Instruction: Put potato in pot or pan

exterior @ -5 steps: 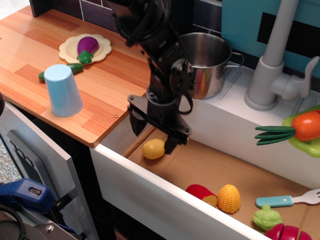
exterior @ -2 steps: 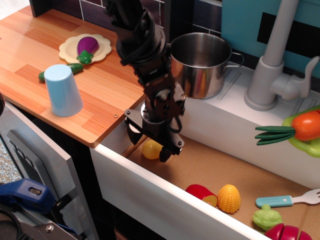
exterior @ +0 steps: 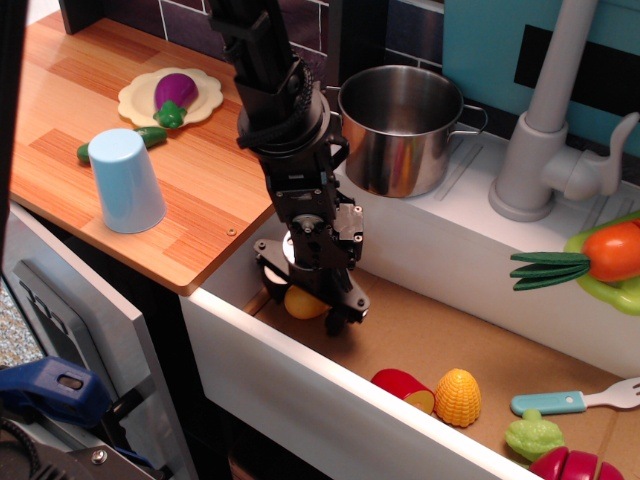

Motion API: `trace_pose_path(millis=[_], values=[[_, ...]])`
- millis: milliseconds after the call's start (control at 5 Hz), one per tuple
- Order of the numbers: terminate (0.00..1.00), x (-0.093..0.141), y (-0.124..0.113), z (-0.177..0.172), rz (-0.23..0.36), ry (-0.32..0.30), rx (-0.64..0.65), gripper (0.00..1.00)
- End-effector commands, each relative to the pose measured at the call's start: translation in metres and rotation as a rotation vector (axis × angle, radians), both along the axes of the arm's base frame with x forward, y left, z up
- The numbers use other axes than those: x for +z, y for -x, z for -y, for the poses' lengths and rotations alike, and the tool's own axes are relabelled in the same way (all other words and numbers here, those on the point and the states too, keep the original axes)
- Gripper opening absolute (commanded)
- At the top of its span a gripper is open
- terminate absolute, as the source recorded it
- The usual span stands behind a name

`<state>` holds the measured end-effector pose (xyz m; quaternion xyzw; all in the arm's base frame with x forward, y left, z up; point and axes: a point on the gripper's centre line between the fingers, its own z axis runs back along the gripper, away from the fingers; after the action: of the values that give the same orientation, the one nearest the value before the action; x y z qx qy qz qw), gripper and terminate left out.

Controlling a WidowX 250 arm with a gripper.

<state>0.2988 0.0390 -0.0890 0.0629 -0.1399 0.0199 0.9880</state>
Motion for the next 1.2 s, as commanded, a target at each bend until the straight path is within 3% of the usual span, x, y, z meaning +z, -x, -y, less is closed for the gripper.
trace_pose_path(millis=[0,200,400,600,800,1000], values=[[0.00,-0.001,-0.010,0.002,0.031,0.027,0.033,1.00],[0.00,0.008,-0.006,0.006,0.005,0.041,0.060,0.00],[0.00,0.040,-0.006,0.007,-0.036,0.002,0.065,0.00],[0.00,0.089,-0.006,0.006,-0.064,-0.055,0.087,0.00],[0.00,0.133,-0.009,0.012,-0.059,-0.146,0.082,0.00],[0.00,0.173,-0.019,0.023,0.015,-0.212,0.071,0.00]])
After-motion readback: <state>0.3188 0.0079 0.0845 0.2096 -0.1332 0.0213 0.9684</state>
